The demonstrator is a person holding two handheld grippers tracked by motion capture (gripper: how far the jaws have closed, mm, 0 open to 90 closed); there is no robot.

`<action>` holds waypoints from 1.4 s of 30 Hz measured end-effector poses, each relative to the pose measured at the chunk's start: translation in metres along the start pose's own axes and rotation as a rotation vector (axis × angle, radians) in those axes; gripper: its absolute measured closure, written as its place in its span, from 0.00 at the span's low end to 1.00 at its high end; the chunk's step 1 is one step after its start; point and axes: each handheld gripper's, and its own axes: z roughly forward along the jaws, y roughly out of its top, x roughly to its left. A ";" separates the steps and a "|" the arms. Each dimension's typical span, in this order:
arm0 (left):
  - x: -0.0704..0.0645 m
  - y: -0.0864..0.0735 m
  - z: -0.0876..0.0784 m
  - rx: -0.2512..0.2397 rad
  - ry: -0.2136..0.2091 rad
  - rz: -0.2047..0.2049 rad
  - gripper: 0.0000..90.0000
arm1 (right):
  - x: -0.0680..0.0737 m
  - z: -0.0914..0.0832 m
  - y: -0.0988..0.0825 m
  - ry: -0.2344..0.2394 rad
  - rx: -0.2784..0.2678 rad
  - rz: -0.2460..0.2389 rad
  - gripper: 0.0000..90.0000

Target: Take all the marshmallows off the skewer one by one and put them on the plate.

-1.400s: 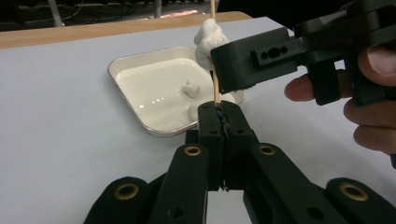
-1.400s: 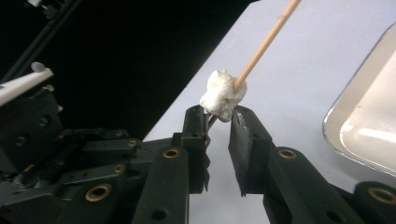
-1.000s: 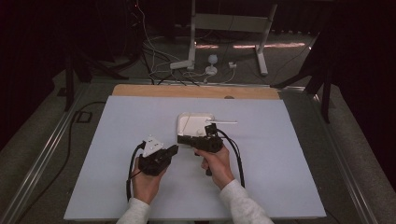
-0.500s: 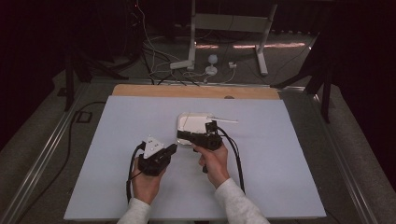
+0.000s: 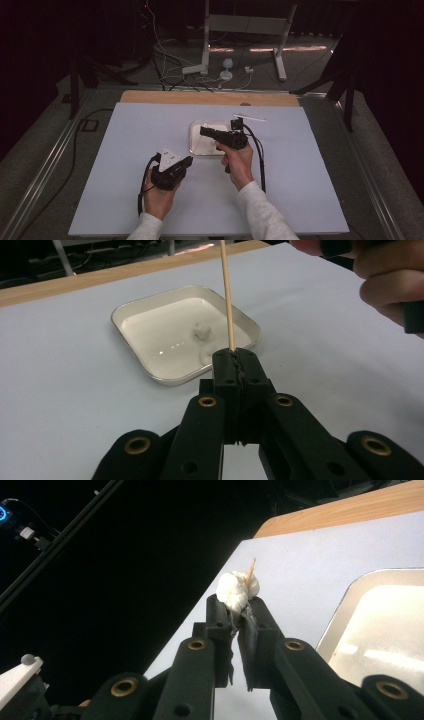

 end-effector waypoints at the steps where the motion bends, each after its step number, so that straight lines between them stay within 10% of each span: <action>1: 0.001 0.000 0.000 -0.003 -0.003 -0.003 1.00 | 0.000 0.001 0.001 0.002 -0.002 0.001 0.93; 4: 0.000 -0.002 -0.001 0.023 0.005 0.011 1.00 | 0.000 0.001 0.003 0.003 -0.010 0.007 0.94; 5: 0.000 -0.008 0.000 0.054 0.015 0.022 1.00 | -0.001 -0.004 0.006 -0.049 -0.080 0.012 0.95; 6: 0.002 -0.017 0.001 0.072 0.015 0.009 1.00 | -0.017 -0.030 0.027 -0.051 -0.210 0.114 0.96; 8: 0.010 -0.022 0.004 0.084 0.006 -0.051 1.00 | -0.021 -0.041 0.039 -0.066 -0.194 0.085 0.95; 9: 0.013 -0.021 0.004 0.075 0.009 -0.064 1.00 | -0.016 -0.054 0.050 -0.126 -0.114 -0.026 0.95; 13: 0.010 -0.012 0.005 0.057 0.031 -0.048 1.00 | -0.012 -0.062 0.049 -0.148 -0.090 -0.099 0.95; 42: 0.012 -0.008 0.011 0.064 0.020 -0.048 1.00 | -0.036 -0.006 0.014 -0.218 0.217 -0.173 0.79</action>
